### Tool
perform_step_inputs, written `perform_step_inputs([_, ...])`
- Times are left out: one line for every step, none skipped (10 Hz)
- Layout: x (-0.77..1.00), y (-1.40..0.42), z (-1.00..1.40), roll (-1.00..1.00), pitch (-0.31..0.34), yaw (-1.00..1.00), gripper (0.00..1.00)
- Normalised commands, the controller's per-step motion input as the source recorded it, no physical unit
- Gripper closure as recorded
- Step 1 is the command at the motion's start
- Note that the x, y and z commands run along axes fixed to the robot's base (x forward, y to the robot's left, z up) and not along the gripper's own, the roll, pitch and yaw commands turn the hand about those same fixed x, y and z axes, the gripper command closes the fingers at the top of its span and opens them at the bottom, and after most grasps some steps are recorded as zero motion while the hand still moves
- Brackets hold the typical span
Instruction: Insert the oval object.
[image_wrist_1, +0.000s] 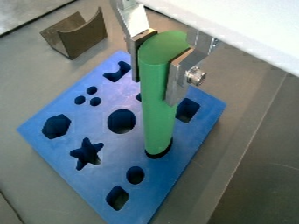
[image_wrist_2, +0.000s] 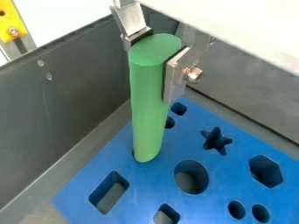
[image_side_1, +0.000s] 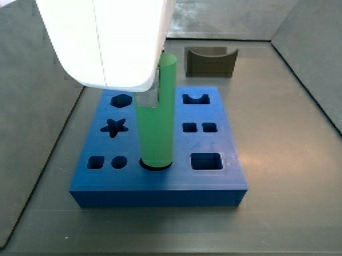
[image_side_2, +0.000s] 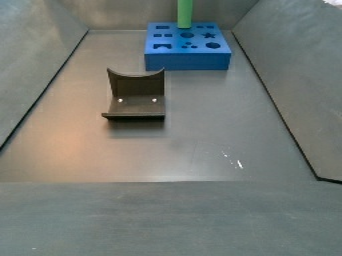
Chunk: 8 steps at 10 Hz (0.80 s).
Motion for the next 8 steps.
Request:
perform_step_inputs([-0.03,-0.03,0.00,-0.29,0.000,0.00,1.00])
perform_step_inputs([0.00,-0.05,-0.04,-0.28,0.000,-0.05,1.00])
perform_step_inputs([0.06,0.00,-0.08,-0.13,0.010,-0.10,1.00])
perform_step_inputs([0.11,0.00,-0.17,-0.03,0.039,-0.07,1.00])
perform_step_inputs([0.10,0.00,-0.21,0.00,0.050,-0.07,1.00])
perform_step_inputs([0.03,0.04,-0.21,0.03,0.063,-0.07,1.00])
perform_step_inputs([0.00,0.06,-0.19,0.04,0.067,-0.07,1.00])
perform_step_inputs([0.00,0.07,-0.19,0.03,0.066,-0.05,1.00])
